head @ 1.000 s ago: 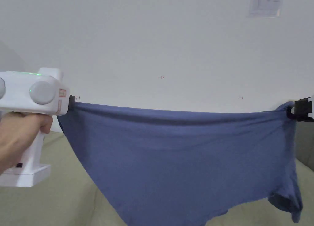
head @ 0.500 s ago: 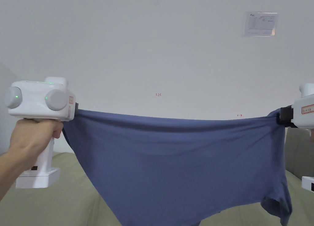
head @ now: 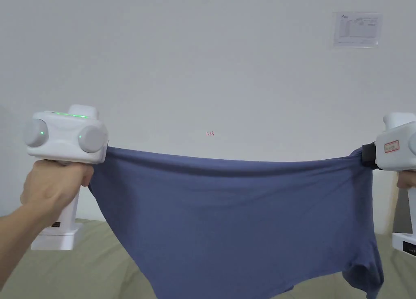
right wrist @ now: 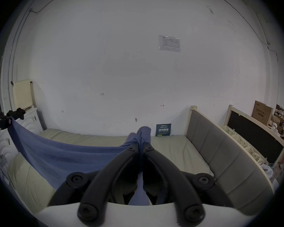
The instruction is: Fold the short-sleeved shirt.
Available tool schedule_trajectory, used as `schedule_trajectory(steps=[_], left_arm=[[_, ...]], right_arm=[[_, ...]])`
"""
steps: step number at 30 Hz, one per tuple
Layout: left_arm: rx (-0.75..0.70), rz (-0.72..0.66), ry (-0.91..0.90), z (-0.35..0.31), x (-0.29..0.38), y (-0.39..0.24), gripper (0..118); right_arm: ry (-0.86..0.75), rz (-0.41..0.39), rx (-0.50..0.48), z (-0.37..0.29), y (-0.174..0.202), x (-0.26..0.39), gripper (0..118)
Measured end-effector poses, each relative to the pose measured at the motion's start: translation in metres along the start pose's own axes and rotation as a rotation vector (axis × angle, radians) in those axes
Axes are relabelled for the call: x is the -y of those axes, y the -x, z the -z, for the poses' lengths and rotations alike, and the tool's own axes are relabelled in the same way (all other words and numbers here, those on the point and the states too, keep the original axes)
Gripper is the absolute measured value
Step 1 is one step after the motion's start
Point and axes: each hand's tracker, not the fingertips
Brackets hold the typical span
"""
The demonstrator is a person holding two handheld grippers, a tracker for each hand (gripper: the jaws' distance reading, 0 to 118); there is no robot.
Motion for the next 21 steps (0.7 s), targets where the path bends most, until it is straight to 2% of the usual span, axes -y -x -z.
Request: schedule_trajectory(steps=[7, 11, 16, 21], left_arm=[[-0.027, -0.008, 0.018, 0.068, 0.011, -0.020, 0], [-0.070, 0.006, 0.030, 0.095, 0.033, -0.030, 0], [-0.063, 0.031, 0.131, 0.126, 0.092, -0.035, 0], [0.011, 0.022, 0.268, 0.124, 0.175, -0.026, 0]], right_arm=[[0.027, -0.036, 0.025, 0.070, 0.014, 0.006, 5], [0.062, -0.027, 0.028, 0.104, 0.027, 0.025, 5], [0.146, -0.069, 0.039, 0.133, 0.045, 0.082, 5], [0.277, -0.008, 0.017, 0.140, 0.034, 0.169, 5]])
